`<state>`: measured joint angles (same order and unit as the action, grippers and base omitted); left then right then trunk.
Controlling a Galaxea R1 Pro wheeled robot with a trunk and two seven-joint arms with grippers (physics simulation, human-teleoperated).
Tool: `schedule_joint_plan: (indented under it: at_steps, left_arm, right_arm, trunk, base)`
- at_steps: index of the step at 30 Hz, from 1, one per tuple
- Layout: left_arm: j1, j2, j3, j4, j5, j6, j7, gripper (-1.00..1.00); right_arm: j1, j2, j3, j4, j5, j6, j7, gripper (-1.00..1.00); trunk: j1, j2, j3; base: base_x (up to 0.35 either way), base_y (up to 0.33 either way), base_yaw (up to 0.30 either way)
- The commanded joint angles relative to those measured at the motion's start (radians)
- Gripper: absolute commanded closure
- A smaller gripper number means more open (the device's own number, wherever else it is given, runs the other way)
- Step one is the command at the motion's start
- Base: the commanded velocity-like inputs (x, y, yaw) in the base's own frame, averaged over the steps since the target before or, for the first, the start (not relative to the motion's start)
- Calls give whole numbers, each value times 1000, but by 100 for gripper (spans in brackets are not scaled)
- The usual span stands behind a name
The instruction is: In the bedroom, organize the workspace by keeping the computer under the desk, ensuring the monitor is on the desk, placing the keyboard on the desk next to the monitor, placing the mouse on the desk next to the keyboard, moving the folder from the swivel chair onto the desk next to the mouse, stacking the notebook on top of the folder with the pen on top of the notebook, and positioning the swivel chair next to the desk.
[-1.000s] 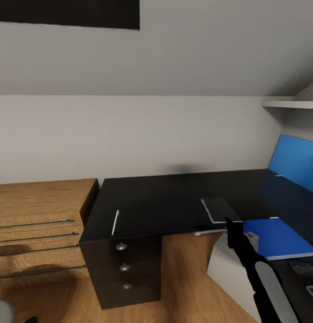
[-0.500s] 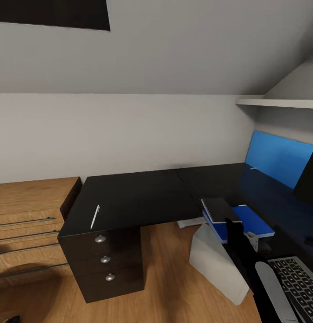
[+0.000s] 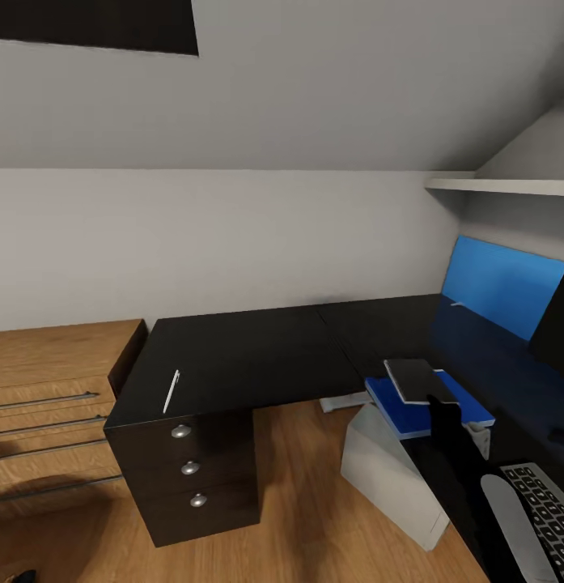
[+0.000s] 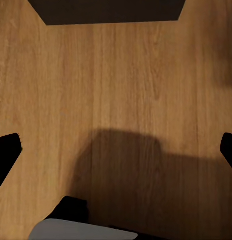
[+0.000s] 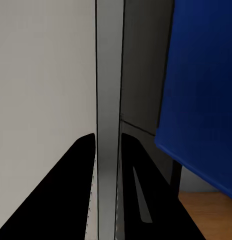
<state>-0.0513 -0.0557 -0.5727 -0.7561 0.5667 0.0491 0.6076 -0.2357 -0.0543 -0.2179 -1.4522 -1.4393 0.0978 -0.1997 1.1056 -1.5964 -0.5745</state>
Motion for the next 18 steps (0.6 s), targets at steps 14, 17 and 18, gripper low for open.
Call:
schedule_joint_plan:
  at_steps: [14, 17, 18]
  left_arm:
    - [-1, 0, -4, 40, 2, -70, 8, -100]
    - [-1, 0, -4, 40, 2, -71, 8, -100]
    - [-1, 0, -4, 40, 2, -71, 8, -100]
  right_arm:
    - [-1, 0, -2, -5, -5, 3, 37, 100]
    - [-1, 1, -3, -4, -4, 2, 37, 100]
    - [-1, 0, -3, -4, -4, 3, 37, 100]
  trunk:
    - [0, -1, -1]
    - [0, -1, -1]
    - [0, -1, -1]
  base:
    - [0, 0, 0]
    - [0, 0, 0]
    - [0, -39, 0]
